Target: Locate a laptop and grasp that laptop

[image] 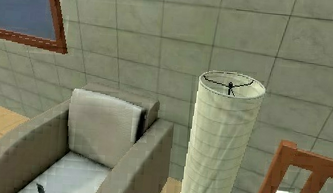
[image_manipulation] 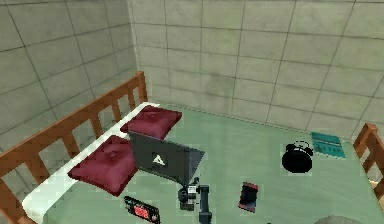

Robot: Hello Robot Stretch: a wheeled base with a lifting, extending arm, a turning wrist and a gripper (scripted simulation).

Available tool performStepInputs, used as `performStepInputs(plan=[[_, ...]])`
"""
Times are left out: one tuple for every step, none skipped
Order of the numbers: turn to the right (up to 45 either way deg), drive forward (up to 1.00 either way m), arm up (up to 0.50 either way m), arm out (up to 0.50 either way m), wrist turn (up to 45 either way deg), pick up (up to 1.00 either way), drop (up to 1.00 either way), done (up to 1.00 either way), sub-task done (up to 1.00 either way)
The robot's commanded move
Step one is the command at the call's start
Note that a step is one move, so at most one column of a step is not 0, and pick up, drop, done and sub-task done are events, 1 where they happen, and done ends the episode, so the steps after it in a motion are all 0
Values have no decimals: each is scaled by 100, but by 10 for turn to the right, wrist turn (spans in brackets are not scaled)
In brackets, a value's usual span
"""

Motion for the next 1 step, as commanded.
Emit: performStepInputs(plan=[[0, 0, 0, 0, 0, 0, 0, 100, 0]])
